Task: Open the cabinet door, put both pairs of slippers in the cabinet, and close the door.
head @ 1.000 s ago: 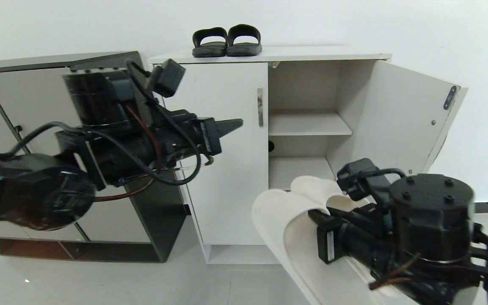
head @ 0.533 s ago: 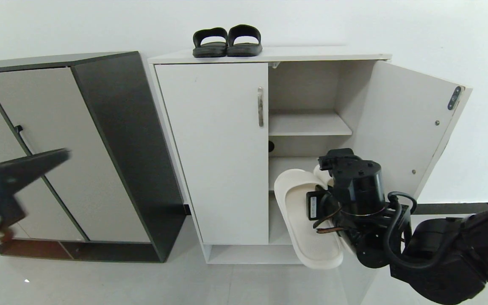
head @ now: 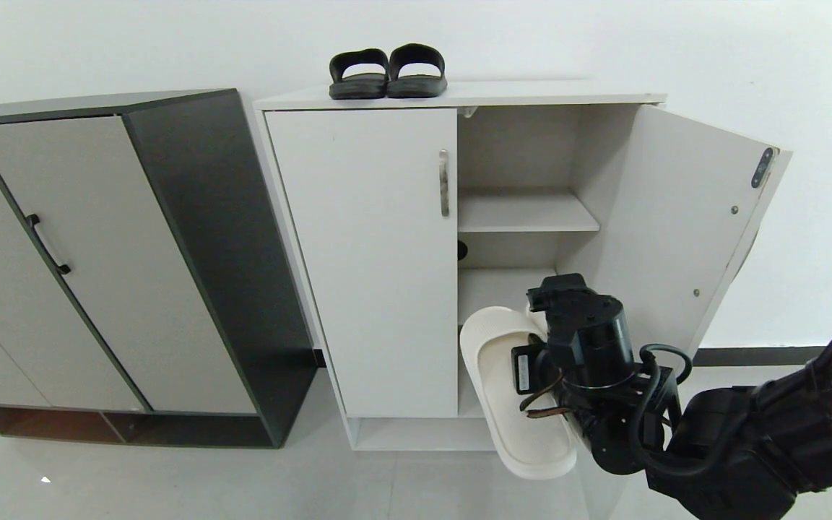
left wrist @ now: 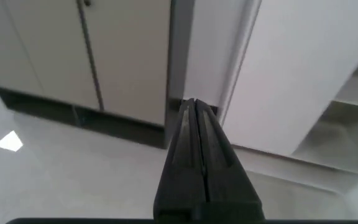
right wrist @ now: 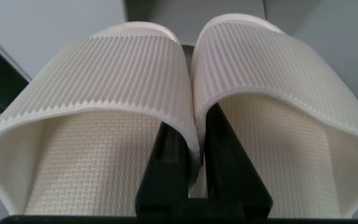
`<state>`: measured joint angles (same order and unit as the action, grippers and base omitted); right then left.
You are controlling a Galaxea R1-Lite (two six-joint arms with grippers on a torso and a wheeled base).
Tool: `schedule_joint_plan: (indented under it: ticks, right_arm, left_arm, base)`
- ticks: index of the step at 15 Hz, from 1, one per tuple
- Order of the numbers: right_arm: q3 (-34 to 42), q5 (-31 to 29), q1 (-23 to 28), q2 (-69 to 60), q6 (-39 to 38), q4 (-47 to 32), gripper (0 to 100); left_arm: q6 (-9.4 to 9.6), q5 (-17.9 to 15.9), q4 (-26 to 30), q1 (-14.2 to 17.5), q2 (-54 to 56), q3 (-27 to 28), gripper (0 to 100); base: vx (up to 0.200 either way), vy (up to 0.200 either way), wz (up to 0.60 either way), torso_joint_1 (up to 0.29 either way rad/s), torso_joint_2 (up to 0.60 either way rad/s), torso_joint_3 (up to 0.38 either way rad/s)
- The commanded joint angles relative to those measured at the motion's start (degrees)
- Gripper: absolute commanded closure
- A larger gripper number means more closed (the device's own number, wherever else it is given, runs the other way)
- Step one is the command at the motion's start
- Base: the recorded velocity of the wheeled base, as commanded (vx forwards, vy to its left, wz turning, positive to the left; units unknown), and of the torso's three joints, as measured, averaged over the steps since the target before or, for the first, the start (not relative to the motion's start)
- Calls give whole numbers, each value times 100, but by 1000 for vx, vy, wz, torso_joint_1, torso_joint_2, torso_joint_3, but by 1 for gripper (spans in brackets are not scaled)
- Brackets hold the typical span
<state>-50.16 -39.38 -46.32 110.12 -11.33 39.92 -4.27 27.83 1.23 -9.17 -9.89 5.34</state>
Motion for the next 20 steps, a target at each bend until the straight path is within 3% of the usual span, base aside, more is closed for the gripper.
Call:
schedule_joint_plan:
  ticks: [1,2,3,4,5,7,10,15,20]
  right_arm:
    - [24,0,1,-61,-1,-2,100]
    - [42,0,1,-61,-1,7,100]
    - [68,0,1,-61,8,42,100]
    - [86,0,1,-61,16,68,100]
    - [95,9,1,-61,34,130,100]
    - [112,9,1,-52,34,165,100]
    - [-46,35,-8,45,16,174,100]
    - [-776,-185,36,643,-1,174,100]
    - [-1681,-211,53,1328,-1,182,100]
  left_arm:
    - [145,-366,-62,1110,655,-428,100]
    - [312,-1008,-149,899,954,-455,100]
    - [550,-1746,-237,899,989,-490,100]
    - [629,-2194,-360,899,980,-534,100]
    - [655,-2985,-88,899,971,-534,100]
    - [761,-3038,-132,899,971,-534,100]
    - [576,-3003,-114,899,971,-534,100]
    - [541,-3003,-114,899,971,-534,100]
    - [550,-3003,-114,899,971,-534,100]
  base:
    - [0,0,0,0,0,0]
    - [0,0,0,0,0,0]
    - [0,0,0,0,0,0]
    - [0,0,0,0,0,0]
    - [0,0,0,0,0,0]
    - [0,0,0,0,0,0]
    - [0,0,0,0,0,0]
    - [0,0,0,0,0,0]
    - [0,-200,0,1,4,4]
